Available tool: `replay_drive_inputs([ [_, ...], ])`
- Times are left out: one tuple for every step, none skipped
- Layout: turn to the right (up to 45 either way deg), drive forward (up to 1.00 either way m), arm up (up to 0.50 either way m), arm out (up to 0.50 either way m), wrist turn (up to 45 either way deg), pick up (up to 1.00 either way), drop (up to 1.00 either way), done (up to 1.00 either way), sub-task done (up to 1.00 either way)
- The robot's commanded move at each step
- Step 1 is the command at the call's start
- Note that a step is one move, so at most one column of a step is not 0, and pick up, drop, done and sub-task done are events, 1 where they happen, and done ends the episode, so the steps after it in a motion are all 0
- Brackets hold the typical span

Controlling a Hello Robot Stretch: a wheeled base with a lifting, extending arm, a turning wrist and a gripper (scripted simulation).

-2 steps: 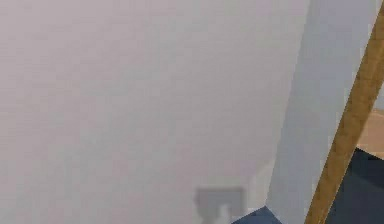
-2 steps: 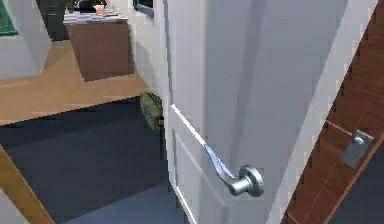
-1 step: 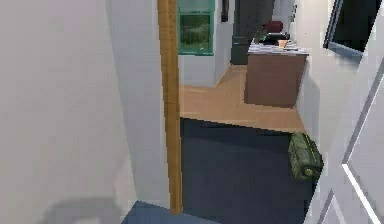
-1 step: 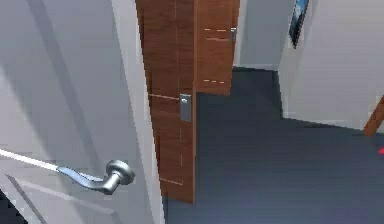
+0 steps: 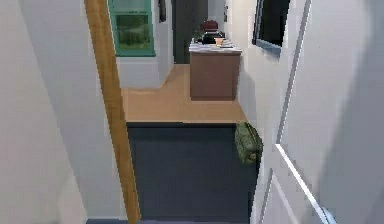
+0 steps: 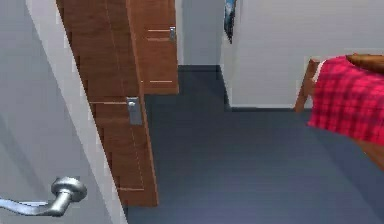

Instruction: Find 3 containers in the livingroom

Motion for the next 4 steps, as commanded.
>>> replay_drive_inputs([
  [0.0, 1.0, 0.0, 0.0, 0.0, 0.0, 0.0, 0.0, 0.0],
  [0.0, 0.35, 0.0, 0.0, 0.0, 0.0, 0.0, 0.0, 0.0],
  [42.0, 0.0, 0.0, 0.0, 0.0, 0.0, 0.0, 0.0, 0.0],
  [0.0, 0.0, 0.0, 0.0, 0.0, 0.0, 0.0, 0.0, 1.0],
])
